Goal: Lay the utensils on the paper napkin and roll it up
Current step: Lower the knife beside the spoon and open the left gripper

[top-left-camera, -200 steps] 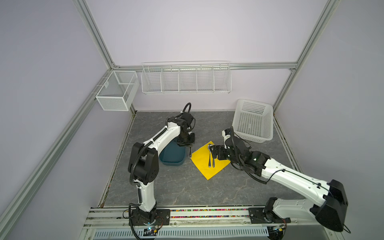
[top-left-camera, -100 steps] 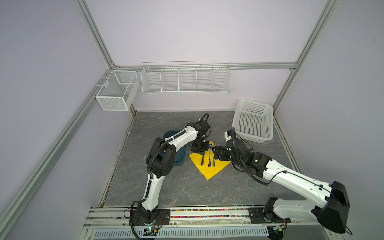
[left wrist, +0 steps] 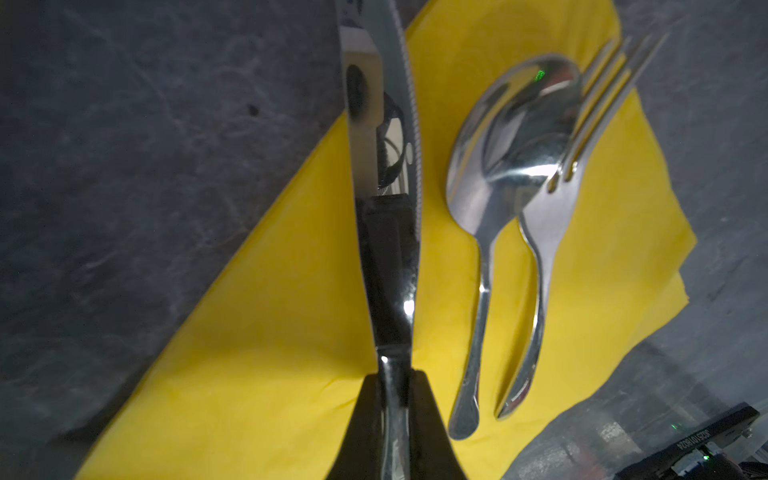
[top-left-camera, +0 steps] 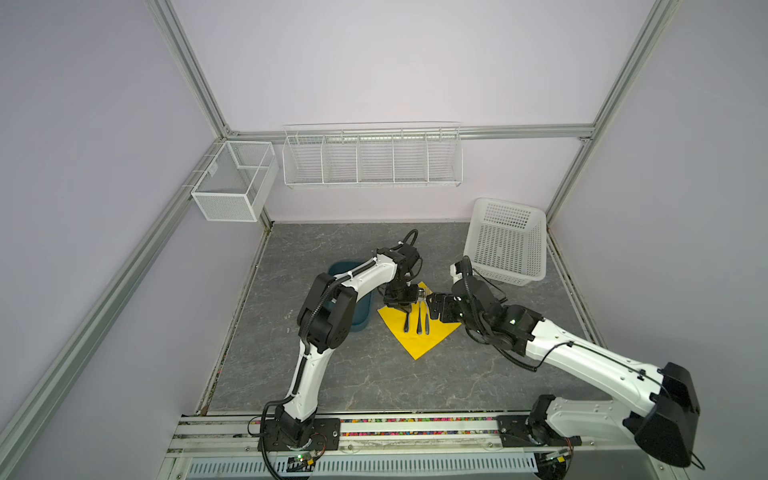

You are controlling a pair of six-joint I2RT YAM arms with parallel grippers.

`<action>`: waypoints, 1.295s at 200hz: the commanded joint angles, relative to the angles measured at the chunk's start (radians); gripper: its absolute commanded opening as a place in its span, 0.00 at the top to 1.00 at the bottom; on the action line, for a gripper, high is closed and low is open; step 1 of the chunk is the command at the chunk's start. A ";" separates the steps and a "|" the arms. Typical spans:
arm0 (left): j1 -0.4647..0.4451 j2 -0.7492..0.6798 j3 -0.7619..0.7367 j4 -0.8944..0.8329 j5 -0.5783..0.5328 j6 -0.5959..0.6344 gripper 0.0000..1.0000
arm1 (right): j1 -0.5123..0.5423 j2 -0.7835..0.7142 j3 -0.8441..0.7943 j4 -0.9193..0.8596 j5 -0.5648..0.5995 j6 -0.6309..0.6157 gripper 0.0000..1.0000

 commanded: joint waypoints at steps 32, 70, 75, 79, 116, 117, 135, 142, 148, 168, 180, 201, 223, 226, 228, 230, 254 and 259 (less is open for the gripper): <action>-0.008 0.026 0.046 -0.001 0.020 -0.014 0.90 | -0.004 -0.008 -0.014 -0.017 0.017 0.015 0.11; -0.013 0.022 0.045 0.009 0.019 -0.017 0.89 | -0.003 -0.006 -0.011 -0.017 0.014 0.016 0.11; -0.014 0.020 0.045 0.013 0.020 -0.017 0.89 | -0.004 -0.006 -0.012 -0.017 0.013 0.017 0.11; -0.015 0.020 0.045 0.015 0.019 -0.017 0.89 | -0.004 -0.006 -0.012 -0.017 0.014 0.017 0.11; -0.017 0.022 0.046 0.022 0.023 -0.014 0.89 | -0.004 -0.006 -0.012 -0.014 0.010 0.017 0.11; -0.018 0.023 0.045 0.023 0.023 -0.015 0.89 | -0.004 -0.006 -0.012 -0.014 0.009 0.018 0.11; -0.020 0.021 0.041 0.031 0.030 -0.013 0.88 | -0.003 -0.005 -0.012 -0.017 0.008 0.019 0.11; -0.021 0.022 0.042 0.032 0.029 -0.014 0.87 | -0.003 -0.005 -0.011 -0.017 0.007 0.019 0.11; -0.021 0.024 0.041 0.031 0.030 -0.014 0.87 | -0.005 -0.004 -0.011 -0.017 0.006 0.020 0.11; -0.023 0.025 0.040 0.029 0.025 -0.014 0.86 | -0.003 -0.004 -0.011 -0.015 0.004 0.021 0.11; -0.023 0.024 0.033 0.034 0.025 -0.018 0.85 | -0.004 -0.004 -0.009 -0.014 0.002 0.022 0.11; -0.023 0.021 0.030 0.038 0.021 -0.023 0.85 | -0.005 -0.004 -0.006 -0.014 0.000 0.020 0.11; -0.024 0.024 0.031 0.033 0.030 -0.017 0.86 | -0.003 -0.003 -0.006 -0.014 -0.002 0.020 0.11; -0.024 0.024 0.033 0.032 0.028 -0.016 0.86 | -0.004 -0.003 -0.006 -0.014 -0.002 0.021 0.11; -0.024 0.024 0.033 0.032 0.028 -0.016 0.86 | -0.004 -0.003 -0.006 -0.014 -0.001 0.020 0.11; -0.024 0.024 0.032 0.031 0.027 -0.015 0.86 | -0.003 -0.003 -0.006 -0.013 -0.003 0.020 0.11; -0.024 0.026 0.029 0.030 0.037 -0.007 0.86 | -0.003 -0.003 -0.008 -0.013 -0.003 0.021 0.11; -0.024 0.026 0.029 0.030 0.040 -0.005 0.86 | -0.004 -0.003 -0.009 -0.012 -0.003 0.021 0.11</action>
